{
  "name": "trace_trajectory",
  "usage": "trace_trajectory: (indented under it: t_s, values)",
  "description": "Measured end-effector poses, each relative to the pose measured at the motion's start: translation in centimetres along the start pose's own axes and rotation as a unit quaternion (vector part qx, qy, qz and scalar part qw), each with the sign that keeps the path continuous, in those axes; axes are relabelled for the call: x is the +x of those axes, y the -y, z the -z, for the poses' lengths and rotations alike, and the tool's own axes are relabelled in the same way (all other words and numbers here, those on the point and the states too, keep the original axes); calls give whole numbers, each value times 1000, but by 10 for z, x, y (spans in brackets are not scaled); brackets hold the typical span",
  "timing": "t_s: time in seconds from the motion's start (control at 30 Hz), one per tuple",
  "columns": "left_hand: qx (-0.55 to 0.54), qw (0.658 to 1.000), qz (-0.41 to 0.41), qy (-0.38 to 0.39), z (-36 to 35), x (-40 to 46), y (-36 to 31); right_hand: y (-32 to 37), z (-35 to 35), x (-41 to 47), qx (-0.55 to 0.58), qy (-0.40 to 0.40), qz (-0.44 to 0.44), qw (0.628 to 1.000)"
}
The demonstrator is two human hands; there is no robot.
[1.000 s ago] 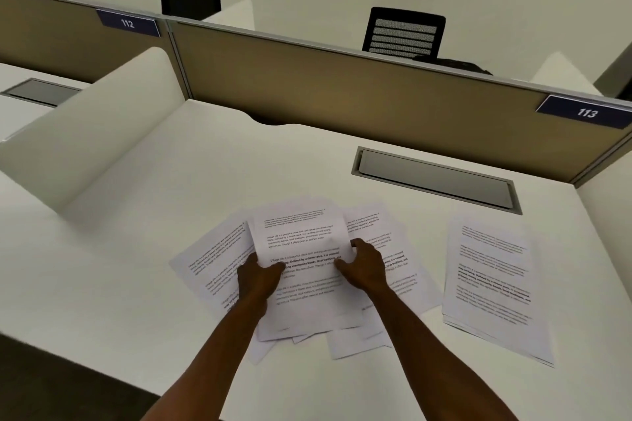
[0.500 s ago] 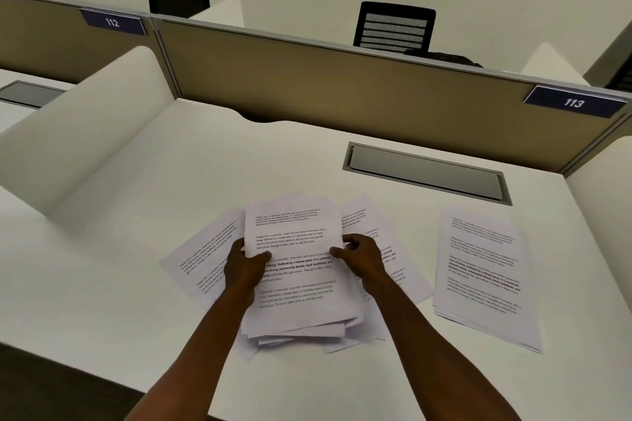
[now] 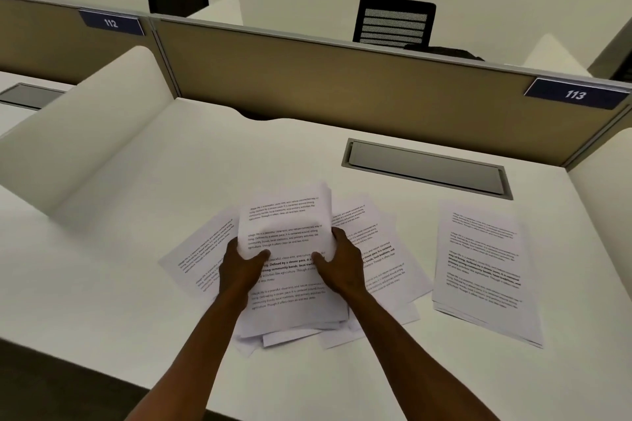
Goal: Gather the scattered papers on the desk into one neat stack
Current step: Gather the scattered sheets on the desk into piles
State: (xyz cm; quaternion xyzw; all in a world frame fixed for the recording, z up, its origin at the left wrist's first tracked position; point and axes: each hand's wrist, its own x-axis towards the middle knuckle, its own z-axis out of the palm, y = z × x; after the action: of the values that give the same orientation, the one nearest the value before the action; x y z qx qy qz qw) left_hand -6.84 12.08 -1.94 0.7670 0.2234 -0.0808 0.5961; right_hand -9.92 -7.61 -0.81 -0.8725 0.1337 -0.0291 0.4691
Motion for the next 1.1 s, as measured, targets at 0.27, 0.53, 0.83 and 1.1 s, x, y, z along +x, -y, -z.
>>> trace_trajectory:
  t_s: [0.27,0.53,0.83,1.1]
  values:
    - [-115,985,58,115,22,14,7,28,-16,-29,64,69,72,993]
    - [-98,968,116,200,25,20,10,-2,16,-12,153,66,-41,985]
    - [5,971,-8,239,-41,-1,-10,-63,61,-19,164,19,-162,973]
    - [-131,920,12,369,-84,-10,-51,-88,115,-3,294,24,-204,933]
